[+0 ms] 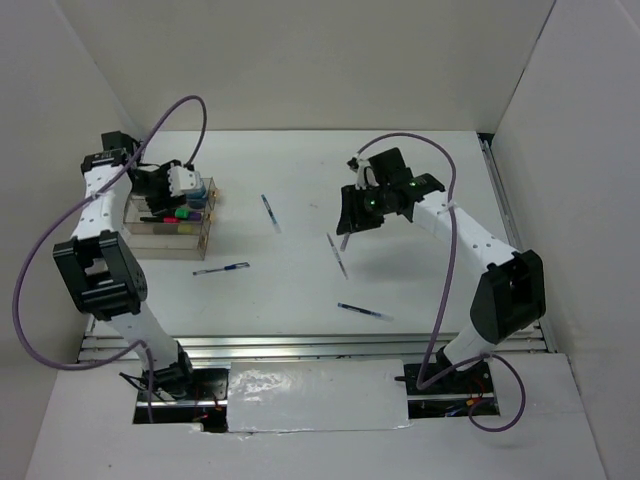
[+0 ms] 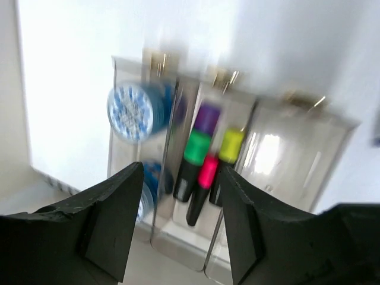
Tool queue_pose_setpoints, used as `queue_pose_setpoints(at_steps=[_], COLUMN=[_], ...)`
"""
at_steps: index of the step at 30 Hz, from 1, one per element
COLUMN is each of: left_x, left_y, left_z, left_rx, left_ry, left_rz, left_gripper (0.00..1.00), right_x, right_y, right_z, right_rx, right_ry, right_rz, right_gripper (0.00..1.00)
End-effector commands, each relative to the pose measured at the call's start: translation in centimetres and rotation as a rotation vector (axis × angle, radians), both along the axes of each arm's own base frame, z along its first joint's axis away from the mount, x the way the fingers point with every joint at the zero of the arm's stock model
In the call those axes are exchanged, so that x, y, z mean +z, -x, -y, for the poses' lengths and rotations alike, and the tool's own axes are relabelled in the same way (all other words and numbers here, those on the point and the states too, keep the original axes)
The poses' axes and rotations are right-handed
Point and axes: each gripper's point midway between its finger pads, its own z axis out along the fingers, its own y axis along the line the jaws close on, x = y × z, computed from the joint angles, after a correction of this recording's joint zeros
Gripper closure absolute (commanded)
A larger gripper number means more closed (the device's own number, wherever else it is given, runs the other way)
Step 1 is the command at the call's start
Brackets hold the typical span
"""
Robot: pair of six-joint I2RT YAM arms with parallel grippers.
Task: Sort the stationery into containers
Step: Place the stationery in the storage box, then pick up the pen from the center of the board.
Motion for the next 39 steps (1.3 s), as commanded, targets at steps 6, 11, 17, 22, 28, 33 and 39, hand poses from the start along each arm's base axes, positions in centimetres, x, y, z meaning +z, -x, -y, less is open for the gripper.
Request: queue_pose_setpoints(at_steps=[6, 11, 17, 22, 28, 33, 39], left_x=[1.0, -2.7, -6.3, -9.1, -11.9, -12.7, -14.0], left_y=[10.3, 12.6, 12.3, 11.6, 11.0, 10.6, 10.9], left_z=[14.2, 17.2, 18.6, 18.7, 17.0, 15.6, 14.1], left_rx=[-0.067, -0.074, 0.011, 0.058, 0.113, 0.146, 0.157], left_ry=[0.207, 0.179, 0.133, 0.082, 0.007, -0.016, -0.067], left_rz=[-0.155, -0.225, -0.299, -0.369, -0.421, -0.426, -0.461], left_gripper=[0.34, 0.35, 0.36, 0.39, 0.42, 0.43, 0.53], right_x=[-4.4, -6.9, -8.8, -9.3, -10.4, -11.5, -12.7], right_y=[4.9, 6.6, 8.5, 8.9, 10.4, 11.6, 12.4], right_z=[4.1, 5.6, 5.8, 6.0, 6.6, 6.5, 6.3], right_rx=[0.248, 0.344, 0.428, 0.443, 0.528, 0.587, 0.623], right_ry=[0.37, 0.49, 0.567, 0.576, 0.613, 0.636, 0.652], right_rz=[0.09, 0.05, 0.021, 0.014, -0.014, -0.016, -0.037], right_gripper=[0.57, 0.58, 0.59, 0.59, 0.6, 0.59, 0.57])
